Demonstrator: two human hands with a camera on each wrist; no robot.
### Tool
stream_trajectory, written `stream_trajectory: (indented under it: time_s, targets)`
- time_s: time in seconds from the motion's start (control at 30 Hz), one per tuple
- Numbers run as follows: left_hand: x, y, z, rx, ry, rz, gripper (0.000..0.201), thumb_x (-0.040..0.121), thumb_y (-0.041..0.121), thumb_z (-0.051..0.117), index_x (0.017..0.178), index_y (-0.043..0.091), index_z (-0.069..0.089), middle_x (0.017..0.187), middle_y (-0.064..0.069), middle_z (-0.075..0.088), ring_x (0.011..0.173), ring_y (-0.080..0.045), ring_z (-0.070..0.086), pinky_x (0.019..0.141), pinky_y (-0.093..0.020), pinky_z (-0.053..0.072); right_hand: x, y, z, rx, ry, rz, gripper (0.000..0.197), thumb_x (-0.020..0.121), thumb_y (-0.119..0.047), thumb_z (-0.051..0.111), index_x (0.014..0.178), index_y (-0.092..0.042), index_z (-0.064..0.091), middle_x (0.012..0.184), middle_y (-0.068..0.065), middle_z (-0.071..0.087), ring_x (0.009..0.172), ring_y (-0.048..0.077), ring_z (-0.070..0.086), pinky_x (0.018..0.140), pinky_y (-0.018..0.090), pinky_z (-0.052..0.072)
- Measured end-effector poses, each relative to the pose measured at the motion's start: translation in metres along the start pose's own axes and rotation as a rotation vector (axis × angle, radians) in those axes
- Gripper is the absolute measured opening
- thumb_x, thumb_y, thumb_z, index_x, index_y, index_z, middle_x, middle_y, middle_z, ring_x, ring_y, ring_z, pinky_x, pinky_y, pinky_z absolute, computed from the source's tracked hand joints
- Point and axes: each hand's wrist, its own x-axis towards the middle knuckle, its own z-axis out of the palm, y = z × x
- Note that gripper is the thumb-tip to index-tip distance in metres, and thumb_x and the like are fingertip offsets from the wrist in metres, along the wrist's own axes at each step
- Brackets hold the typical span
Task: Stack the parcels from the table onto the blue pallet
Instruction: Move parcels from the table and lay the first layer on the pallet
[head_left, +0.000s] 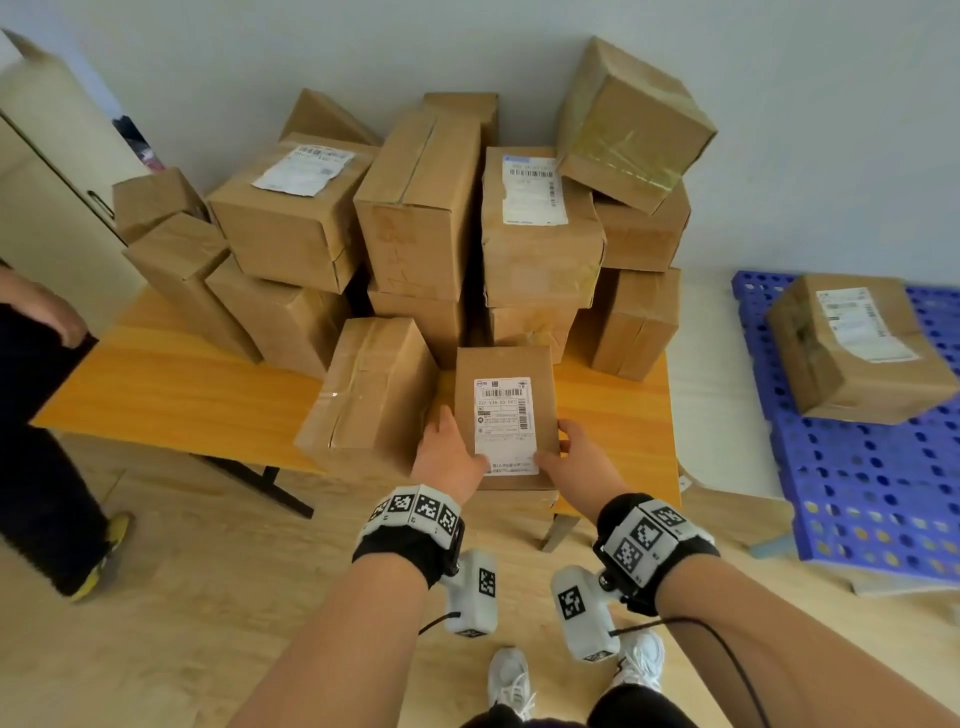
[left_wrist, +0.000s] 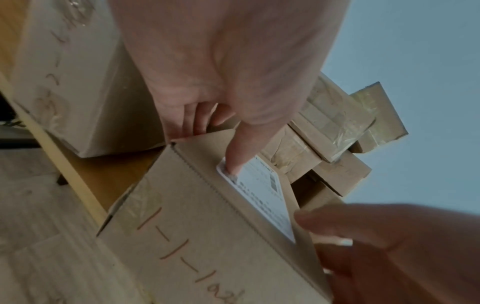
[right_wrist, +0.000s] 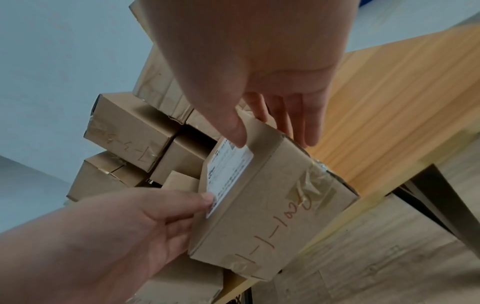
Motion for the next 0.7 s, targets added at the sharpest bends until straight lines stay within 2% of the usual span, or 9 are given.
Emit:
stream_trajectory:
  time_s: [0.1, 0.17, 0.27, 0.37, 0.43, 0.5, 0.53, 0.6, 0.7]
  targets:
    - [-0.001, -0.001, 0.001, -0.081, -0.087, -0.020, 0.066, 0.073, 0.026, 0.078, 0.130, 0.017, 0.046, 0.133, -0.007, 0.054, 0.116, -0.025, 0.055, 0.098, -0.041, 0.048, -0.002, 0.006, -0.004, -0.023, -0.052, 0.041, 0.056, 0.097, -0.027, 0.055, 0.147, -0.015, 0.032, 0.132, 0.006, 0.058, 0.094, 0.019, 0.055, 0.077, 0.029, 0.045]
    - [-0.006, 0.001, 0.003, -0.148, -0.108, -0.031, 0.061, 0.077, 0.022, 0.076, 0.129, 0.017, 0.045, 0.131, -0.004, 0.058, 0.114, -0.023, 0.058, 0.094, -0.037, 0.050, -0.004, 0.010, -0.006, 0.006, -0.071, 0.062, 0.053, 0.097, -0.026, 0.056, 0.145, -0.013, 0.036, 0.132, 0.006, 0.058, 0.095, 0.018, 0.055, 0.076, 0.028, 0.043]
    - [-0.014, 0.008, 0.008, -0.207, -0.101, -0.031, 0.060, 0.089, 0.019, 0.067, 0.139, 0.012, 0.035, 0.137, -0.005, 0.055, 0.117, -0.024, 0.057, 0.090, -0.029, 0.048, -0.009, 0.016, -0.011, 0.056, -0.051, 0.098, 0.052, 0.096, -0.026, 0.059, 0.142, -0.011, 0.039, 0.133, 0.006, 0.057, 0.098, 0.019, 0.055, 0.080, 0.028, 0.044]
    - [-0.022, 0.022, 0.009, -0.241, -0.077, 0.009, 0.061, 0.091, 0.023, 0.065, 0.141, 0.011, 0.030, 0.136, -0.007, 0.055, 0.112, -0.023, 0.059, 0.091, -0.032, 0.051, -0.015, 0.023, -0.021, 0.122, -0.004, 0.126, 0.055, 0.096, -0.036, 0.058, 0.141, -0.012, 0.038, 0.133, 0.006, 0.058, 0.109, 0.023, 0.058, 0.086, 0.031, 0.047]
    - [-0.027, 0.032, 0.011, -0.242, -0.086, 0.048, 0.061, 0.089, 0.027, 0.068, 0.137, 0.013, 0.033, 0.131, -0.004, 0.057, 0.104, -0.019, 0.060, 0.085, -0.032, 0.054, -0.019, 0.031, -0.031, 0.156, 0.052, 0.138, 0.056, 0.095, -0.043, 0.057, 0.138, -0.012, 0.040, 0.126, 0.005, 0.060, 0.104, 0.022, 0.059, 0.081, 0.030, 0.049]
    - [-0.033, 0.044, 0.014, -0.271, -0.109, 0.081, 0.064, 0.086, 0.028, 0.071, 0.136, 0.014, 0.034, 0.130, -0.003, 0.057, 0.101, -0.016, 0.059, 0.077, -0.025, 0.052, -0.023, 0.037, -0.043, 0.180, 0.115, 0.132, 0.058, 0.094, -0.048, 0.057, 0.136, -0.011, 0.041, 0.115, 0.001, 0.059, 0.095, 0.019, 0.059, 0.070, 0.027, 0.048]
    - [-0.036, 0.051, 0.016, -0.295, -0.123, 0.095, 0.068, 0.084, 0.027, 0.074, 0.138, 0.014, 0.034, 0.131, -0.003, 0.057, 0.103, -0.016, 0.059, 0.079, -0.025, 0.051, -0.026, 0.040, -0.050, 0.196, 0.148, 0.129, 0.060, 0.093, -0.049, 0.058, 0.136, -0.011, 0.041, 0.112, -0.001, 0.058, 0.094, 0.018, 0.059, 0.068, 0.027, 0.046]
    - [-0.043, 0.065, 0.020, -0.326, -0.146, 0.119, 0.075, 0.080, 0.027, 0.078, 0.140, 0.014, 0.033, 0.132, -0.002, 0.057, 0.109, -0.017, 0.059, 0.087, -0.028, 0.049, -0.033, 0.047, -0.064, 0.241, 0.212, 0.127, 0.058, 0.092, -0.048, 0.060, 0.133, -0.012, 0.042, 0.110, -0.002, 0.058, 0.095, 0.019, 0.059, 0.074, 0.028, 0.047]
    - [-0.053, 0.091, 0.027, -0.357, -0.197, 0.160, 0.074, 0.079, 0.030, 0.079, 0.139, 0.016, 0.038, 0.131, 0.001, 0.058, 0.106, -0.012, 0.058, 0.089, -0.027, 0.047, -0.044, 0.059, -0.089, 0.305, 0.296, 0.116, 0.054, 0.090, -0.047, 0.064, 0.127, -0.013, 0.044, 0.110, -0.001, 0.061, 0.096, 0.019, 0.062, 0.082, 0.034, 0.052]
